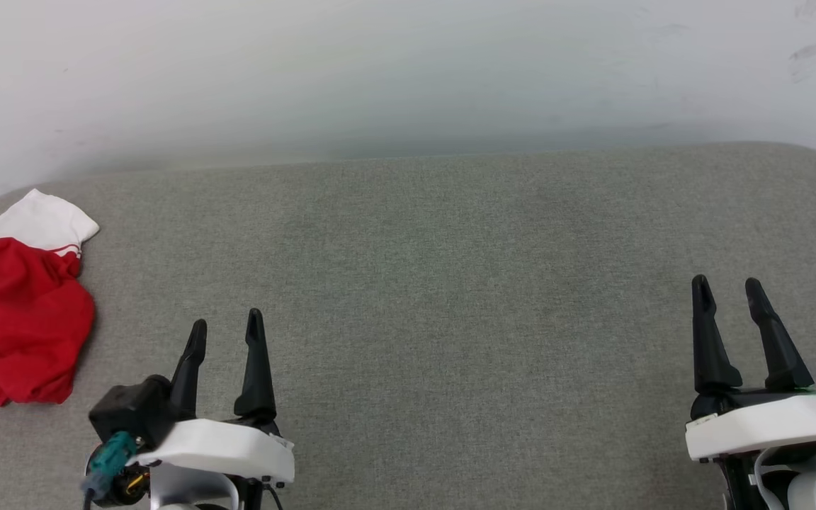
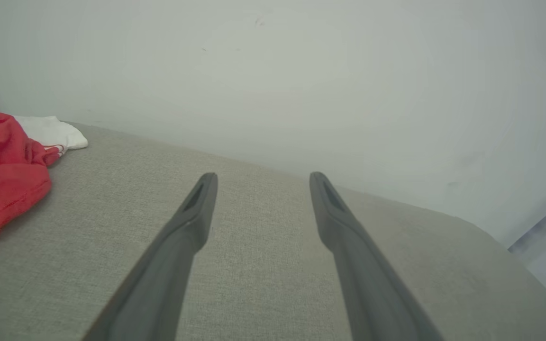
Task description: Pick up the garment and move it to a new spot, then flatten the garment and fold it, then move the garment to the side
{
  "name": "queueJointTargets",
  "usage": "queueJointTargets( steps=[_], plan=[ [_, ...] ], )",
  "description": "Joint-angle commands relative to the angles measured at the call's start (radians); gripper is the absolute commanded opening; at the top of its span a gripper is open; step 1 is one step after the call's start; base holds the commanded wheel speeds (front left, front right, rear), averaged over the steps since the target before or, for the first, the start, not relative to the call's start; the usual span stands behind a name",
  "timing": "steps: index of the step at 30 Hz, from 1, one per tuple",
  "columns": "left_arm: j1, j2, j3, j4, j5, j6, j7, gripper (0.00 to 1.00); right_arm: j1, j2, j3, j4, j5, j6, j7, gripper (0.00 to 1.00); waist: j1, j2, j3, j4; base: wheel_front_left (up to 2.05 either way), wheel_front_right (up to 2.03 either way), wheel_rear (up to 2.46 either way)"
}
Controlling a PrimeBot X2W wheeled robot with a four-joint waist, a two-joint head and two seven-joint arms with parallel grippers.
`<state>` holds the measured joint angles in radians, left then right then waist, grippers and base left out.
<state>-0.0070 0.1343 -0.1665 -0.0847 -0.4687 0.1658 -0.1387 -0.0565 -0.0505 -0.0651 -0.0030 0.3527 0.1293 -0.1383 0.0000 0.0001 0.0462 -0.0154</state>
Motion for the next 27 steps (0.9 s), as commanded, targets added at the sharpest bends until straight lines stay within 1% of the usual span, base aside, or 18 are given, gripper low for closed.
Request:
queueJointTargets(
  steps=[1,3,9,16,20,23,27],
  plan=[
    [-0.007,0.022,-0.029,-0.008,0.039,0.036,-0.011,1.0,-0.008,0.0,0.002,-0.019,-0.047,0.002,-0.011,1.0,0.0,-0.0001,0.0,-0.001,0.0,0.0,0.0],
    [-0.011,0.039,-0.059,-0.006,0.06,0.071,-0.018,1.0,-0.007,0.0,0.005,-0.022,-0.078,0.002,-0.017,1.0,0.0,-0.0001,0.001,-0.002,0.0,0.0,0.0],
    [-0.021,0.079,-0.135,-0.002,0.105,0.156,-0.032,1.0,-0.004,0.0,0.01,-0.027,-0.162,0.002,-0.032,1.0,0.0,-0.0001,0.003,-0.005,0.0,0.0,0.0],
    [-0.026,0.099,-0.176,0.003,0.136,0.197,-0.047,1.0,-0.001,0.0,0.019,-0.033,-0.243,0.002,-0.046,1.0,0.0,-0.0001,0.006,-0.008,0.0,0.0,0.0],
    [-0.02,0.094,-0.182,0.009,0.141,0.189,-0.055,1.0,-0.002,0.0,0.026,-0.041,-0.283,0.002,-0.056,1.0,0.0,-0.0001,0.009,-0.009,0.0,0.0,0.0],
    [-0.011,0.076,-0.162,0.003,0.133,0.156,-0.063,1.0,0.0,0.0,0.031,-0.046,-0.299,0.002,-0.062,1.0,0.0,-0.0001,0.01,-0.009,0.0,0.0,0.0],
    [0.011,0.037,-0.101,-0.016,0.135,0.093,-0.071,1.0,0.006,0.0,0.032,-0.041,-0.266,0.002,-0.071,1.0,0.0,-0.0001,0.013,-0.009,0.0,0.0,0.0]
  ],
)
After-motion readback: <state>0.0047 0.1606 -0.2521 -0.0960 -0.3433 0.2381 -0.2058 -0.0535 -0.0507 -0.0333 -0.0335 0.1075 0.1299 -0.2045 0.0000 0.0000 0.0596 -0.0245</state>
